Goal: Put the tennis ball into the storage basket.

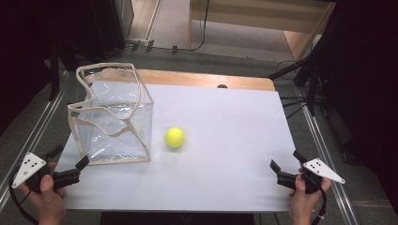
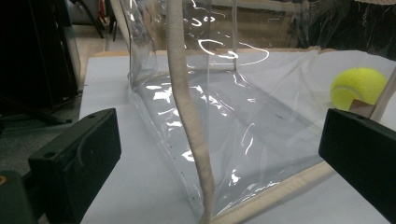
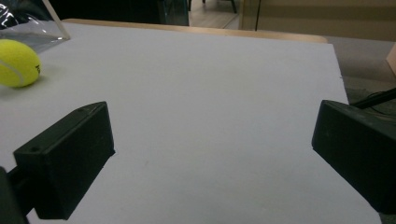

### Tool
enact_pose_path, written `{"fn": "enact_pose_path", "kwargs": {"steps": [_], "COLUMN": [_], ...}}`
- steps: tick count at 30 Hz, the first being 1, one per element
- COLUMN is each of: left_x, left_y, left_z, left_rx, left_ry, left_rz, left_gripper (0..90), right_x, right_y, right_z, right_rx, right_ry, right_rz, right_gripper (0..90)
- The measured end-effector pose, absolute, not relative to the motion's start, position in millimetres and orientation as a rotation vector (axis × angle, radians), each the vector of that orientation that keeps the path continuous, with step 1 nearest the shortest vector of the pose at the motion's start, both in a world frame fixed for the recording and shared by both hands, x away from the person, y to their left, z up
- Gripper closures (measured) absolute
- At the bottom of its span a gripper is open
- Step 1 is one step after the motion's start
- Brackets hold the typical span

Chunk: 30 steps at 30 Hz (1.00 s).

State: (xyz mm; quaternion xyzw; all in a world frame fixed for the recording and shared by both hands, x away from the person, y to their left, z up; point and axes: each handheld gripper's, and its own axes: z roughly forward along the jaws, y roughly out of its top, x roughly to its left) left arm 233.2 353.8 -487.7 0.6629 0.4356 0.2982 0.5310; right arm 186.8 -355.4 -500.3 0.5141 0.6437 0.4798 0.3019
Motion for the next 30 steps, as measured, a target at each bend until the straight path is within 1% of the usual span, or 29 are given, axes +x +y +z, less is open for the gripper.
{"fn": "enact_pose_path", "kwargs": {"steps": [12,30], "left_x": [233,233], "left_y": [354,353], "left_z": [-488,-488], "left_rx": [1.580,1.577], "left_ry": [1.041,1.040], "left_rz": [0.709,0.705], "left_gripper": [0.0,0.0], "right_x": [203,240], "right_y": [-348,-308], "right_z": [-484,-461], "right_rx": [1.363,1.251], "right_ry": [1.817,2.032], "right_rz": [1.250,1.164], "right_gripper": [0.0,0.0]}}
